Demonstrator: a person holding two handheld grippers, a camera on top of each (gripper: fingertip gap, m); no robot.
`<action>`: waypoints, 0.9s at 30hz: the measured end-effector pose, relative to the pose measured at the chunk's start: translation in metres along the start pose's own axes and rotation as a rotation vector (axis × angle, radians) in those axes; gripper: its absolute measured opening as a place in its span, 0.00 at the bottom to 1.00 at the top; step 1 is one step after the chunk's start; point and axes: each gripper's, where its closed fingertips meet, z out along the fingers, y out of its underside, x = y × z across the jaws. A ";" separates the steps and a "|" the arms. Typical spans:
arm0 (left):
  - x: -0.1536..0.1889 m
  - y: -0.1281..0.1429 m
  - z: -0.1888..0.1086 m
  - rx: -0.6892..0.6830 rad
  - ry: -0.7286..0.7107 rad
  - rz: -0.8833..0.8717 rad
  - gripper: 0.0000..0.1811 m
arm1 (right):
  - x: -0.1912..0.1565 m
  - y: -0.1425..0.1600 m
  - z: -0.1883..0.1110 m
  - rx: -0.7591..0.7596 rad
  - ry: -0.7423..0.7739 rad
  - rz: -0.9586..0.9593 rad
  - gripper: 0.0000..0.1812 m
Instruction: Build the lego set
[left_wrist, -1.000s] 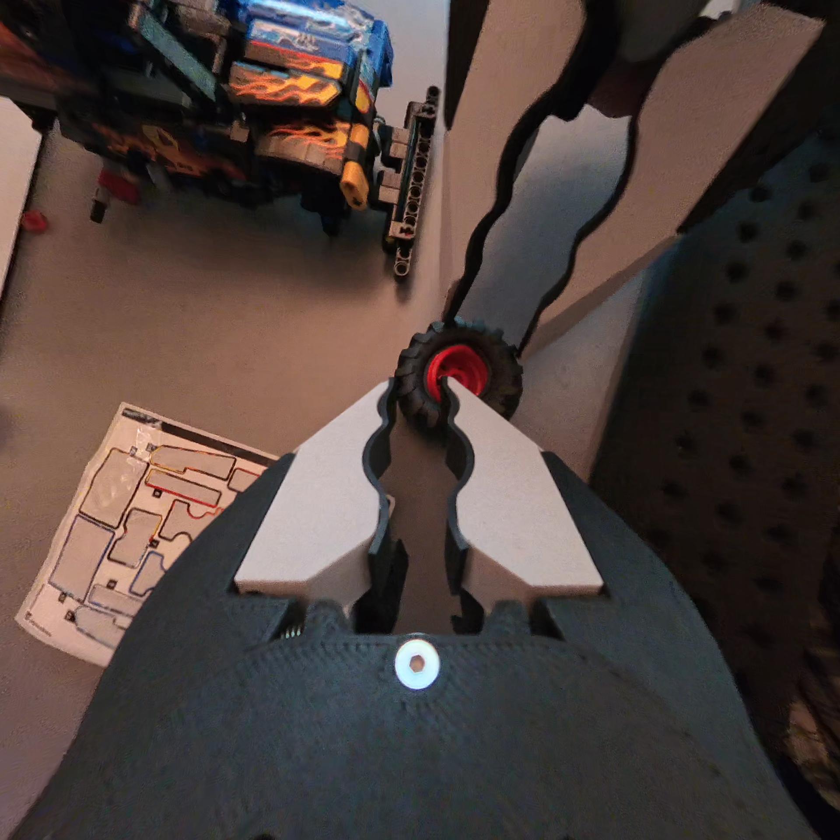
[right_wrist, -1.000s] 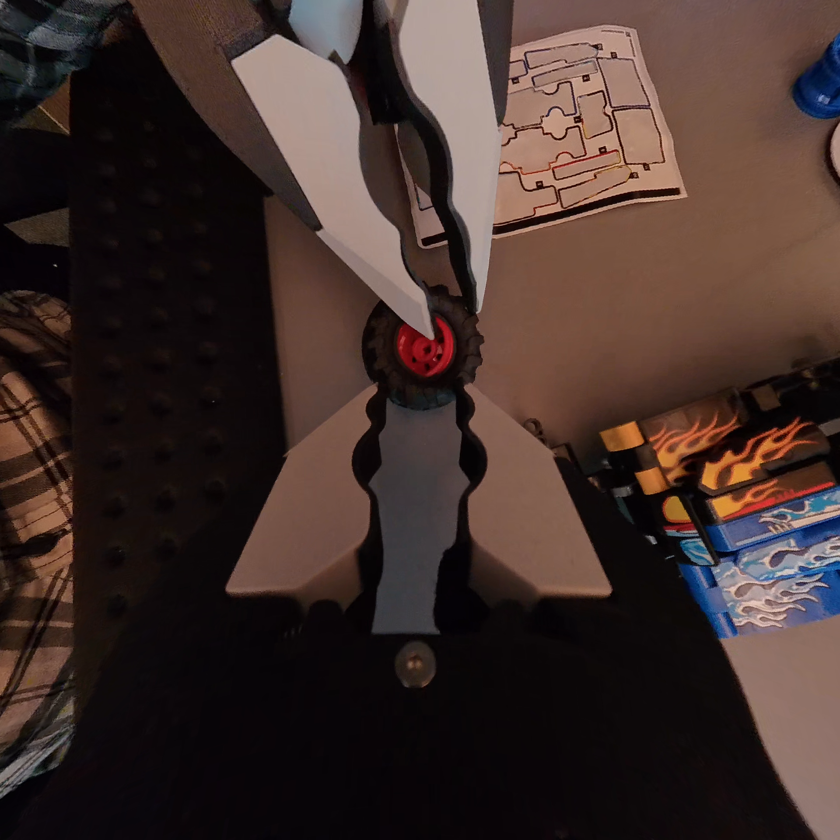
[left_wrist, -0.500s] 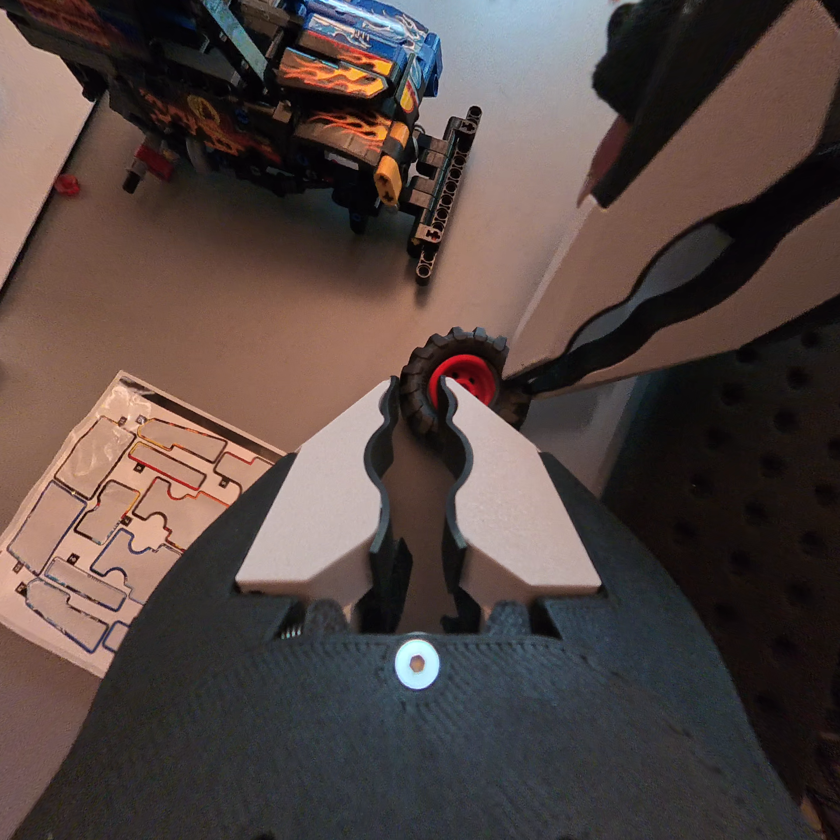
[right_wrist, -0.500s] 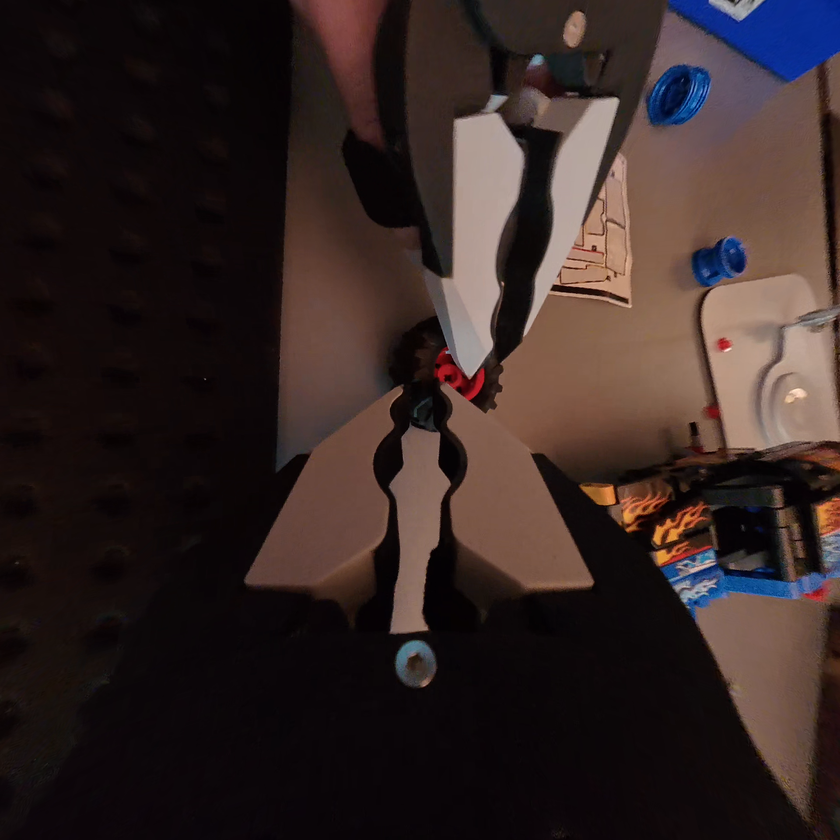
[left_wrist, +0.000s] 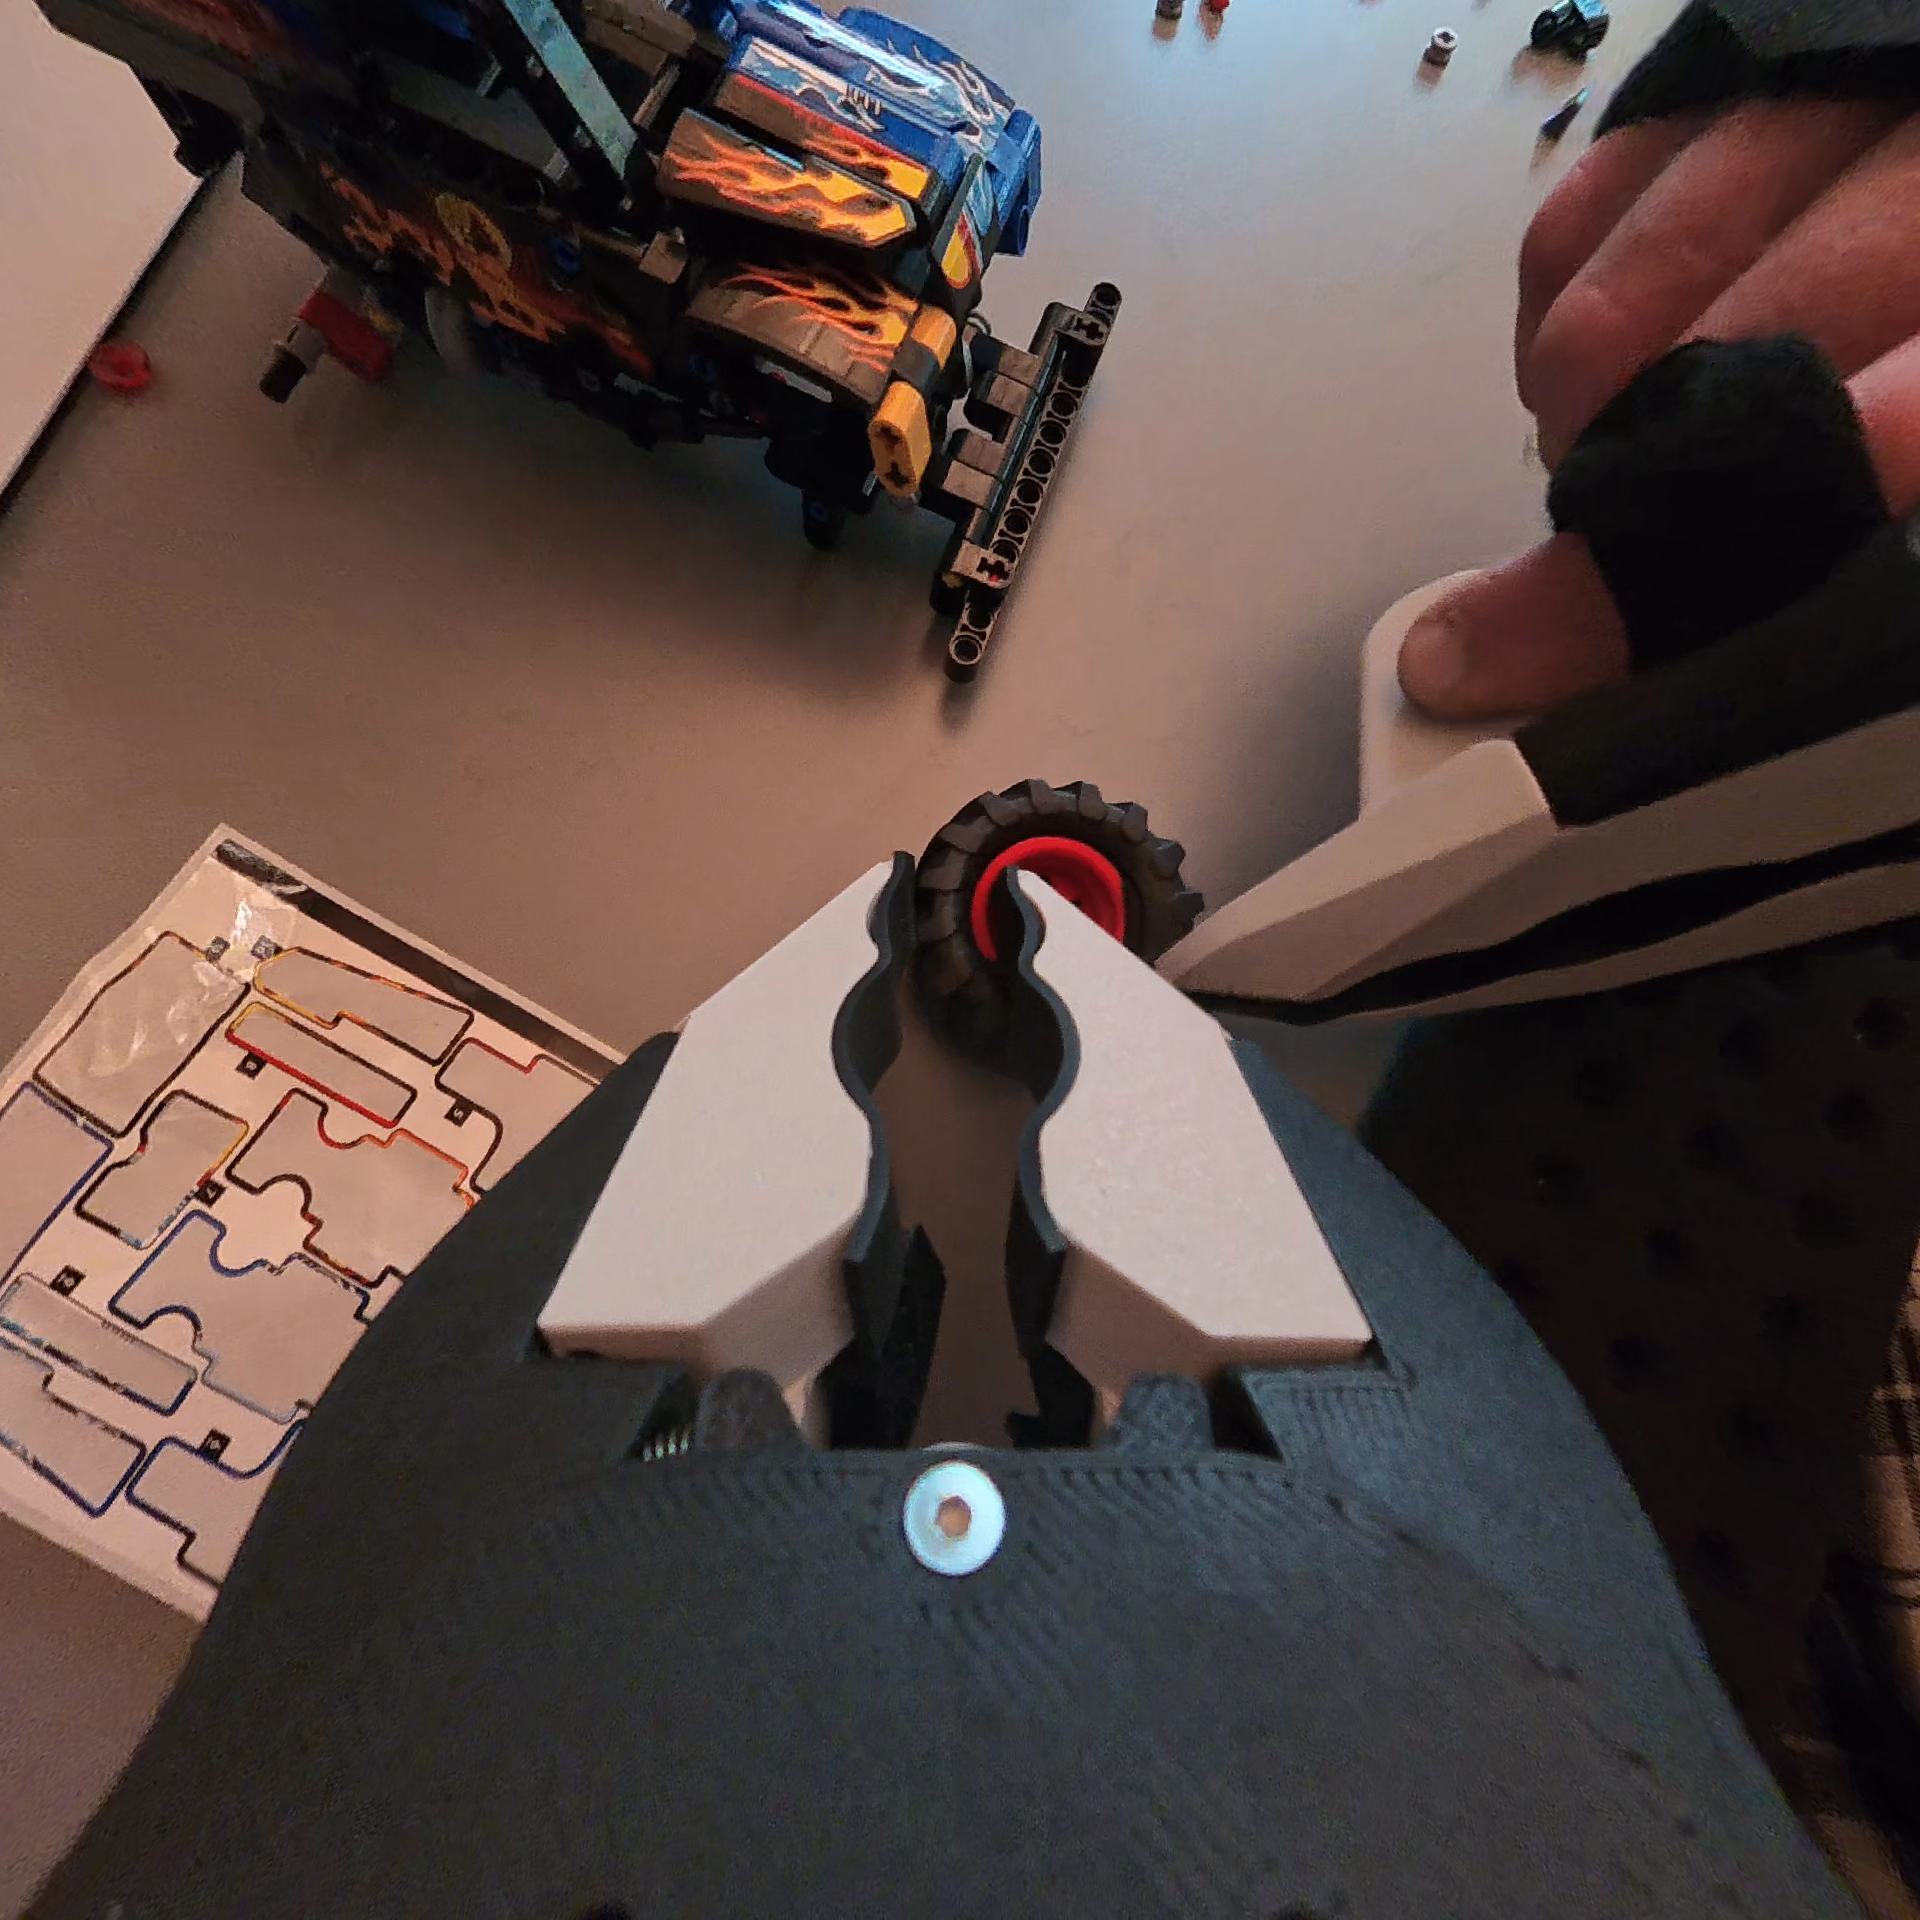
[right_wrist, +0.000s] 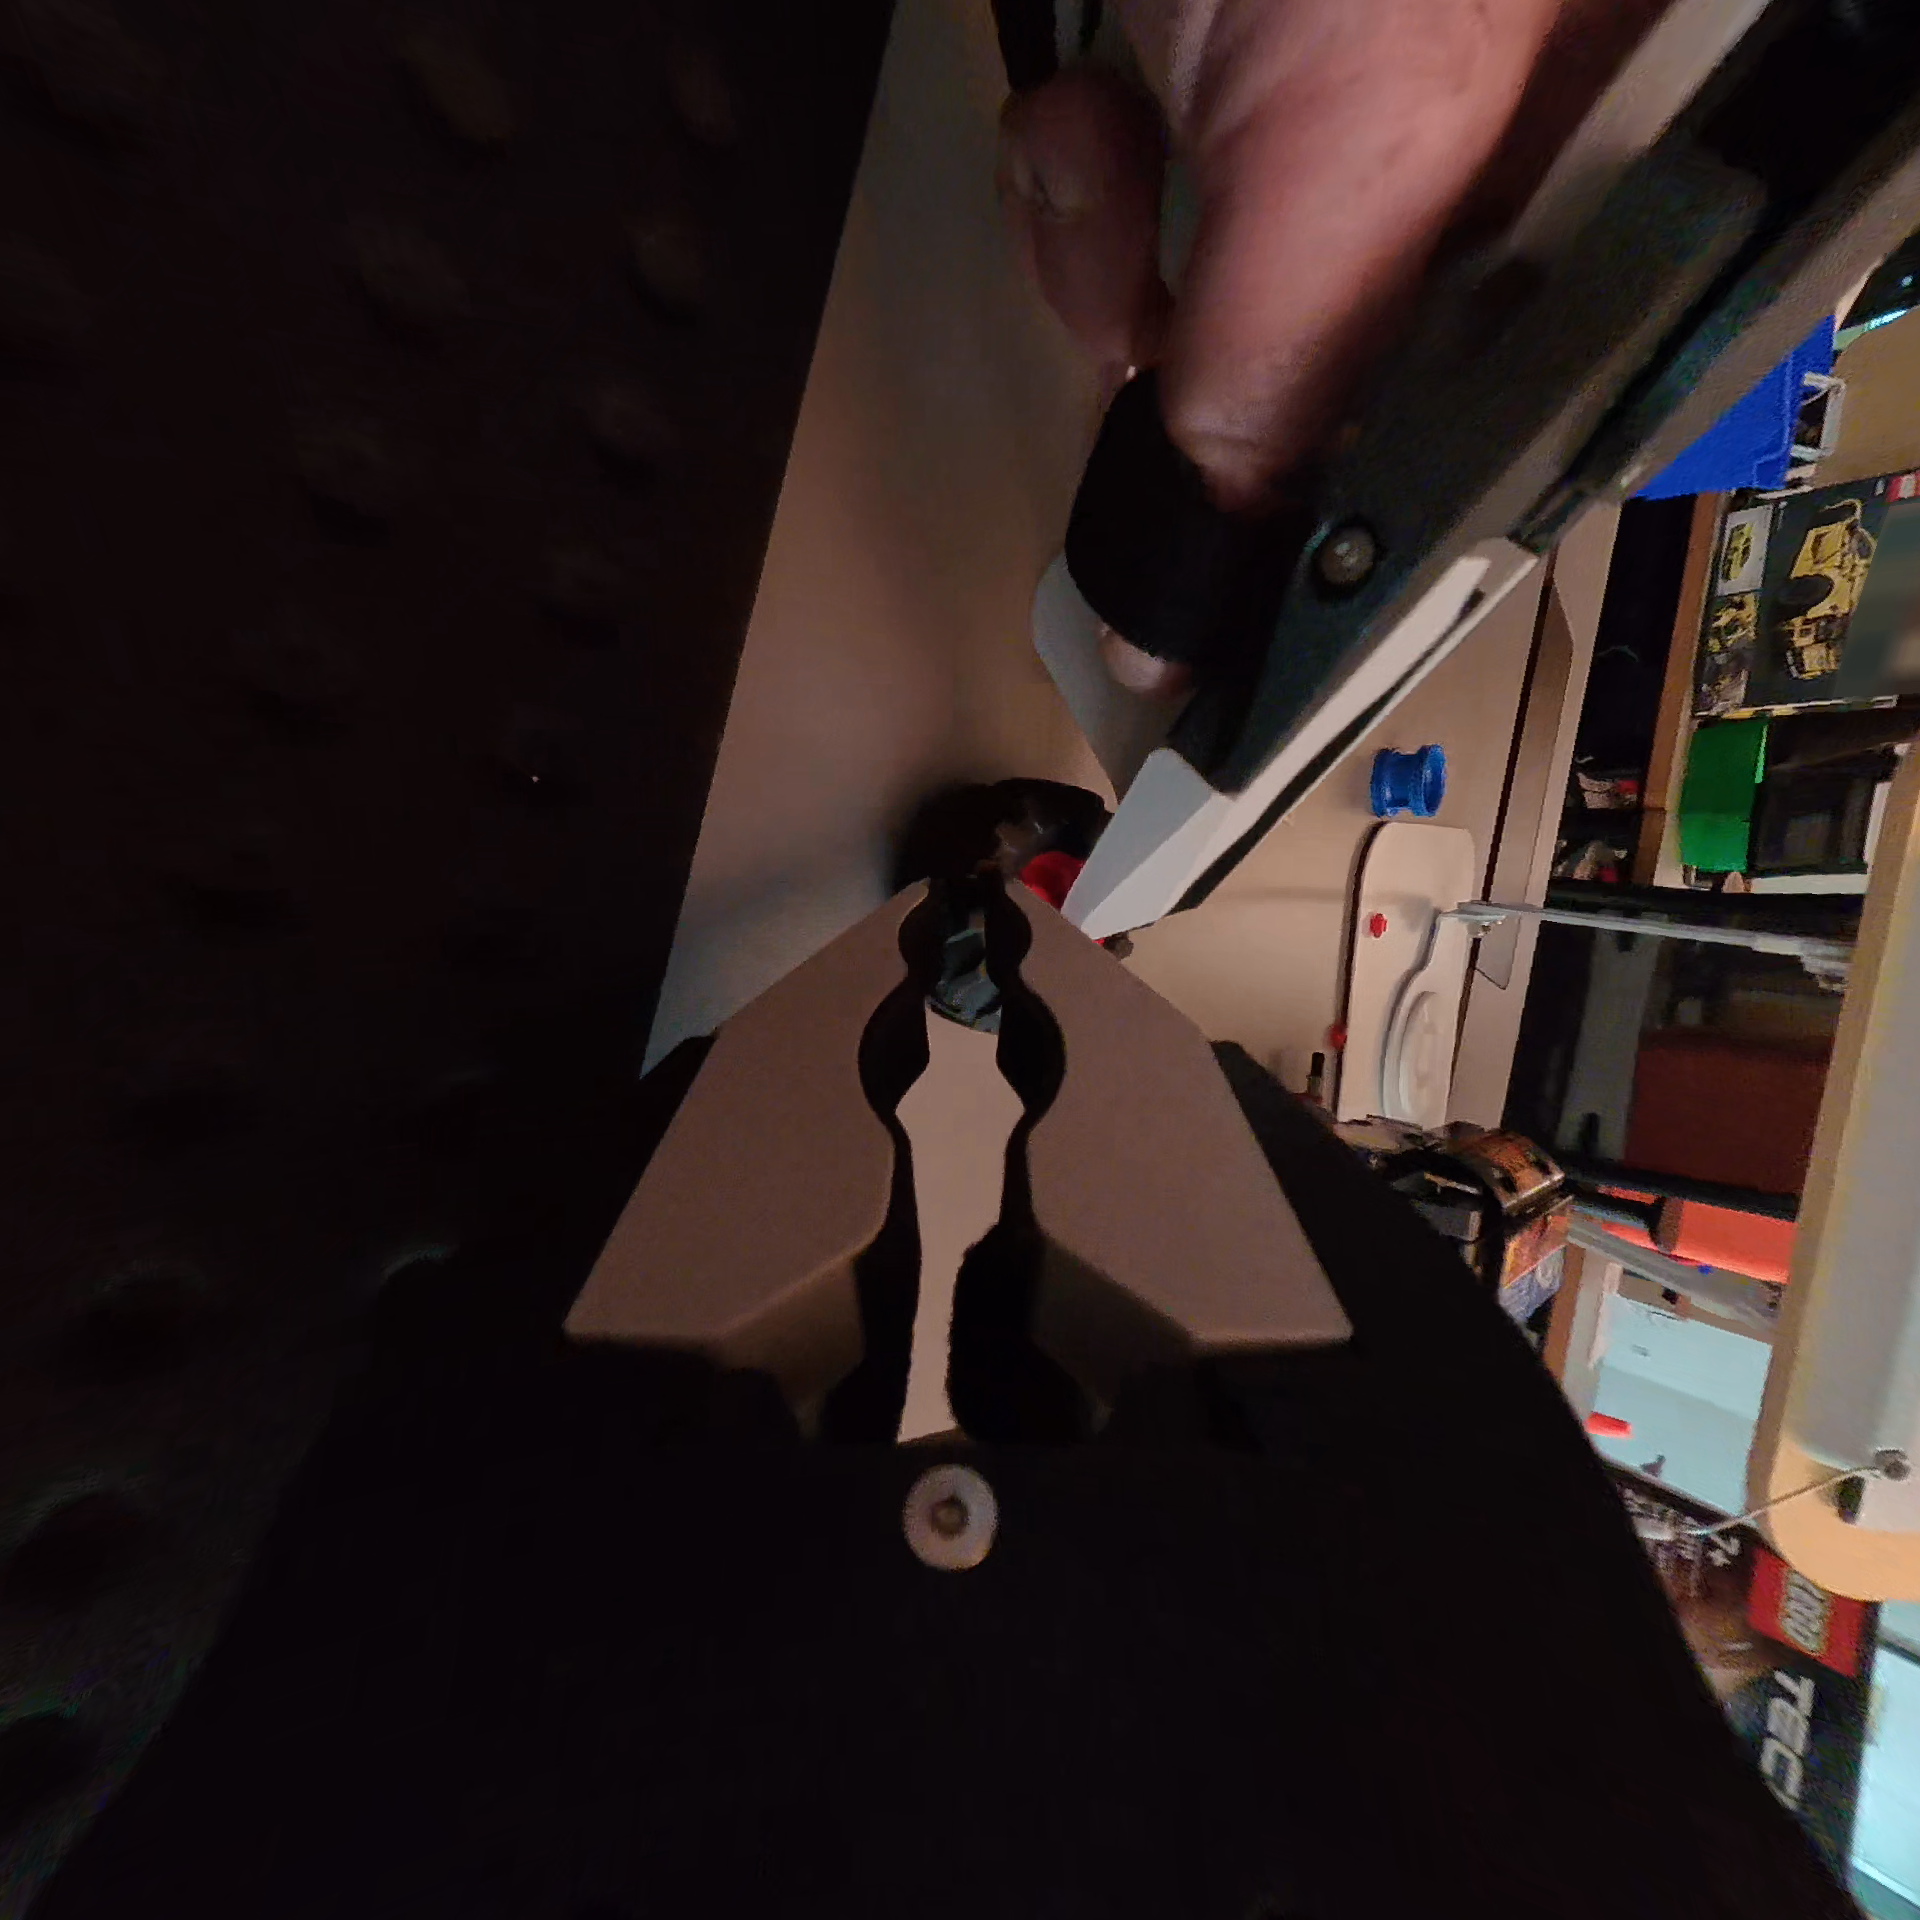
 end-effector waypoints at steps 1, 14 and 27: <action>0.000 0.000 0.000 -0.005 -0.003 0.000 0.08 | 0.000 0.000 0.000 -0.013 -0.005 -0.015 0.02; 0.000 -0.001 0.003 -0.023 -0.011 0.030 0.09 | 0.010 0.007 -0.011 0.132 -0.099 0.284 0.04; 0.000 -0.001 0.003 -0.017 -0.038 0.048 0.08 | 0.007 -0.001 -0.018 0.232 -0.182 0.235 0.00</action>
